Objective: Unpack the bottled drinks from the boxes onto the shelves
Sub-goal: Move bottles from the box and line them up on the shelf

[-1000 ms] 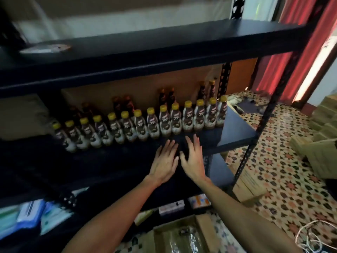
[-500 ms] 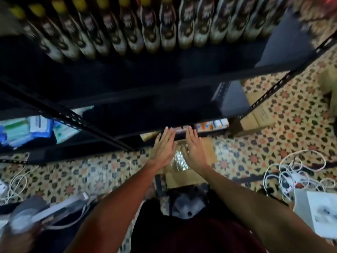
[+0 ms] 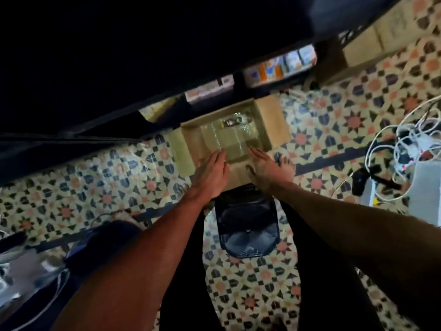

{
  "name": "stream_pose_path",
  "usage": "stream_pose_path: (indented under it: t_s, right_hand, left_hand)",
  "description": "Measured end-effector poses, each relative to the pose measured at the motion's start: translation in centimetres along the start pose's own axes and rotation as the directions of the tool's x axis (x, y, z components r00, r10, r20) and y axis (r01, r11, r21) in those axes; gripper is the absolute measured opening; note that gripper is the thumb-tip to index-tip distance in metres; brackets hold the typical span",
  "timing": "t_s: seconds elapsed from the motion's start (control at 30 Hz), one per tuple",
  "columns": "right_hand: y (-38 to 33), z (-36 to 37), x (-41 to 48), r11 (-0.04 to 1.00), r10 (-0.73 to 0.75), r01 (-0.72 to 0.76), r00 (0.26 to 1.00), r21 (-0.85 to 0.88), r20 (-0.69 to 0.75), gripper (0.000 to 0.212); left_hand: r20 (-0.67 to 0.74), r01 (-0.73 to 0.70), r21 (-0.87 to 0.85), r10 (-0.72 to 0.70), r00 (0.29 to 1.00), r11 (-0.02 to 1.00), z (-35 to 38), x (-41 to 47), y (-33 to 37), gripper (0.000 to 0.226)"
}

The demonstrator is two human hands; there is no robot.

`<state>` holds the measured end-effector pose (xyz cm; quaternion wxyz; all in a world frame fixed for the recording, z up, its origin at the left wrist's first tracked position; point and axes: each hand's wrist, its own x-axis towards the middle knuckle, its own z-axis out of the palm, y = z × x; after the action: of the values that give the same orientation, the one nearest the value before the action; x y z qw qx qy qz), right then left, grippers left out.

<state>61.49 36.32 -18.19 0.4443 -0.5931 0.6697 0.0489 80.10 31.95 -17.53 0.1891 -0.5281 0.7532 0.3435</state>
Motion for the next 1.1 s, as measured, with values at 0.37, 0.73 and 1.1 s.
stream_pose_path:
  t_s: [0.37,0.73,1.1]
  right_hand:
    - [9.1,9.3,16.3,0.997,0.001,-0.006,0.998,0.071,0.065,0.056]
    - [16.2,16.2,29.3,0.992,0.086,-0.09,0.995,0.09,0.05,0.045]
    - [19.5,19.9,33.1,0.987,0.137,-0.146,0.983,0.07,0.122,0.048]
  left_hand:
    - [0.064,0.006,0.007,-0.006,0.998,1.0,11.5,15.6,-6.1,0.045]
    - [0.045,0.153,-0.164,-0.148,0.988,0.974,19.6,32.5,-12.4,0.054]
    - [-0.134,0.177,-0.359,-0.238,0.962,0.916,23.3,40.1,-12.7,0.049]
